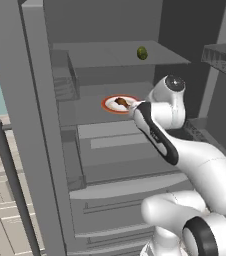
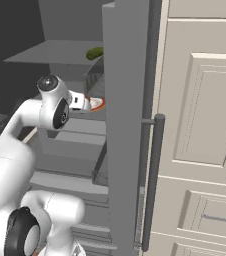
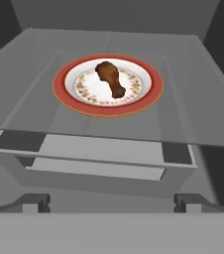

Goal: Retrieve the chicken drumstick from the fridge and place it on the cutting board.

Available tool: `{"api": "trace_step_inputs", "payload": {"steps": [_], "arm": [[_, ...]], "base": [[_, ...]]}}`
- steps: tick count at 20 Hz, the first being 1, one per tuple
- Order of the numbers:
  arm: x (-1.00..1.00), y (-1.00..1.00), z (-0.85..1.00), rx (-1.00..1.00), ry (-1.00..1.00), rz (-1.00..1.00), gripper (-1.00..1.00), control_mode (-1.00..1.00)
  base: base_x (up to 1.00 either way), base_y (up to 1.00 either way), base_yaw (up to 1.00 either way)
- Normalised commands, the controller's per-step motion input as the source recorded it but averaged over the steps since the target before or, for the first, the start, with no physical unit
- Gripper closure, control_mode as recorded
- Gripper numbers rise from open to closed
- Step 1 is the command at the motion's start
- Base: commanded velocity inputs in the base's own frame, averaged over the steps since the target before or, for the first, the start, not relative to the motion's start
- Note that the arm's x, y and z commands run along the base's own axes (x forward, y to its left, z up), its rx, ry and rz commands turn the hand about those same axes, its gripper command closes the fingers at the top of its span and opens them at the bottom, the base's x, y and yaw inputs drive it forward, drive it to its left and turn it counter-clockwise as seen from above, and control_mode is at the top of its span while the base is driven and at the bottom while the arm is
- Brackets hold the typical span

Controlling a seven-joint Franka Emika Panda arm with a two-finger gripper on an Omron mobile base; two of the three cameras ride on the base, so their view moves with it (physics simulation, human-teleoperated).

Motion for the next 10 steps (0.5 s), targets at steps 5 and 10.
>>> {"api": "trace_step_inputs", "payload": {"steps": [5,10], "arm": [[0.46,0.1,0.0,0.0,0.0,0.0,-1.0,-1.0],[0.46,0.0,-0.02,0.0,0.0,0.0,-1.0,-1.0]], "base": [[0.0,0.0,0.0],[0.0,0.0,0.0]]}}
